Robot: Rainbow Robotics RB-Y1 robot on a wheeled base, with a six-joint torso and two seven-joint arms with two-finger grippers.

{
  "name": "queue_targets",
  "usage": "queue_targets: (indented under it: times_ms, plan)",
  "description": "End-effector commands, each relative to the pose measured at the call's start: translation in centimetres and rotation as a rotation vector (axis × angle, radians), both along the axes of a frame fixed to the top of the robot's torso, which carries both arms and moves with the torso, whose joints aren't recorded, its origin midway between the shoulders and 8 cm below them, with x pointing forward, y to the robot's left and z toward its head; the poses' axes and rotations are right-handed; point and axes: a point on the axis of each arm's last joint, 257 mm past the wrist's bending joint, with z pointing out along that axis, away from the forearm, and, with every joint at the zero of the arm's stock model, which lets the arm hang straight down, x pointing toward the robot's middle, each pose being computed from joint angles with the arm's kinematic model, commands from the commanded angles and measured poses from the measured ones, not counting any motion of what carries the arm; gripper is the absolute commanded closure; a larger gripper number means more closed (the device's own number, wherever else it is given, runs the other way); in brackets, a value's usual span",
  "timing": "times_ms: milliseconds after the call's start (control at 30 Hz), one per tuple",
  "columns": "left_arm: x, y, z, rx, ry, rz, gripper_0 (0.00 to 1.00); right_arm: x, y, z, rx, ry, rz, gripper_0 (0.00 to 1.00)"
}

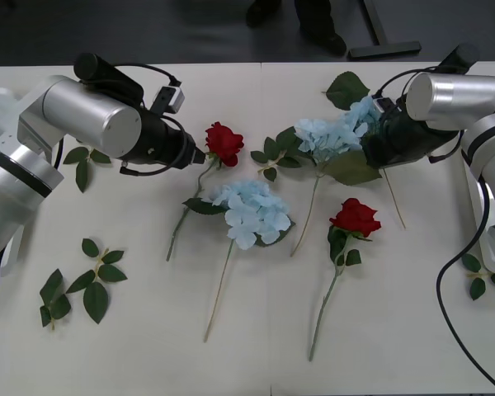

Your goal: Place the red flowers into the right box and the blue flowers into the left box. If a person shows an open palm, hand one flower to the person first, then continue sorting.

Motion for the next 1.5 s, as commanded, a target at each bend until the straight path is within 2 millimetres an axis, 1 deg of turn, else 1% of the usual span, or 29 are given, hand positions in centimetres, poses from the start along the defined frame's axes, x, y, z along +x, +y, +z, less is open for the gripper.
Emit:
queue_targets:
  times_ms: [33, 67, 100, 167, 200, 267, 300, 333, 367, 467, 500, 567, 600, 667, 700, 767, 933, 967, 1133, 1267, 1367, 1467, 1500]
  plan:
    - [1.3, -4.0, 1.2, 0.066, -0.077, -0.128, 0.0, 1.7, -3.0, 6.9, 0.053, -0.067, 0.026, 1.0]
    - [1.3, -4.4, 0.8, 0.076, -0.076, -0.136, 0.0, 1.6, -3.7, 8.4, 0.068, -0.075, 0.05, 1.0]
    - [1.3, -4.5, 0.7, 0.081, -0.078, -0.14, 0.0, 1.5, -4.1, 9.2, 0.075, -0.08, 0.066, 1.0]
    - [1.3, -5.0, 0.0, 0.096, -0.077, -0.154, 0.0, 1.2, -5.0, 12.1, 0.106, -0.116, 0.158, 1.0]
    - [1.4, -5.1, -0.2, 0.1, -0.078, -0.157, 0.0, 1.2, -5.0, 12.9, 0.114, -0.134, 0.189, 1.0]
    - [1.5, -5.3, -0.8, 0.112, -0.078, -0.164, 0.0, 1.1, -4.0, 15.5, 0.153, -0.215, 0.332, 1.0]
    - [1.5, -5.4, -0.9, 0.114, -0.077, -0.166, 0.0, 1.0, -3.5, 16.1, 0.17, -0.233, 0.367, 1.0]
    - [1.5, -5.6, -1.1, 0.118, -0.078, -0.168, 0.0, 0.6, -2.3, 17.0, 0.204, -0.253, 0.427, 1.0]
    - [1.6, -5.6, -1.2, 0.121, -0.078, -0.17, 0.0, 0.3, -1.6, 17.4, 0.228, -0.261, 0.453, 1.0]
    - [1.6, -6.2, -2.1, 0.133, -0.075, -0.182, 0.0, -1.9, 3.5, 19.6, 0.425, -0.28, 0.576, 1.0]
    - [1.6, -6.1, -2.3, 0.136, -0.072, -0.183, 0.0, -2.3, 4.4, 20.0, 0.461, -0.281, 0.593, 1.0]
    - [1.6, -6.2, -2.7, 0.147, -0.071, -0.185, 0.0, -4.2, 7.7, 21.5, 0.601, -0.275, 0.663, 1.0]
    - [1.5, -6.4, -2.8, 0.148, -0.07, -0.188, 0.0, -4.6, 8.6, 22.0, 0.636, -0.274, 0.68, 1.0]
    - [1.3, -6.5, -3.3, 0.152, -0.062, -0.191, 0.0, -6.2, 11.6, 23.5, 0.768, -0.278, 0.736, 1.0]
    - [1.4, -6.4, -3.3, 0.153, -0.062, -0.191, 0.0, -6.6, 12.2, 23.7, 0.792, -0.278, 0.75, 1.0]
    - [1.2, -6.6, -3.6, 0.159, -0.058, -0.195, 0.0, -7.6, 14.3, 24.9, 0.859, -0.289, 0.796, 1.0]
    - [1.2, -6.5, -4.2, 0.173, -0.052, -0.194, 0.0, -9.1, 16.9, 26.6, 0.903, -0.349, 0.862, 1.0]
    - [1.2, -6.5, -4.2, 0.173, -0.052, -0.194, 0.0, -9.3, 17.0, 26.5, 0.905, -0.351, 0.865, 1.0]
    - [1.2, -6.5, -4.3, 0.178, -0.053, -0.2, 0.0, -11.4, 18.8, 27.0, 0.962, -0.356, 0.89, 1.0]
    - [1.2, -6.6, -4.3, 0.177, -0.053, -0.203, 0.0, -12.5, 19.7, 26.7, 0.972, -0.382, 0.899, 1.0]
    - [1.4, -6.2, -3.6, 0.179, -0.069, -0.209, 0.0, -13.2, 20.5, 26.5, 0.992, -0.401, 0.9, 1.0]
    - [1.1, -5.4, -2.0, 0.181, -0.074, -0.226, 0.0, -13.8, 20.9, 26.2, 1.0, -0.408, 0.897, 1.0]
    - [0.7, -5.2, -1.3, 0.173, -0.069, -0.237, 0.0, -13.8, 21.0, 26.1, 1.001, -0.406, 0.893, 1.0]
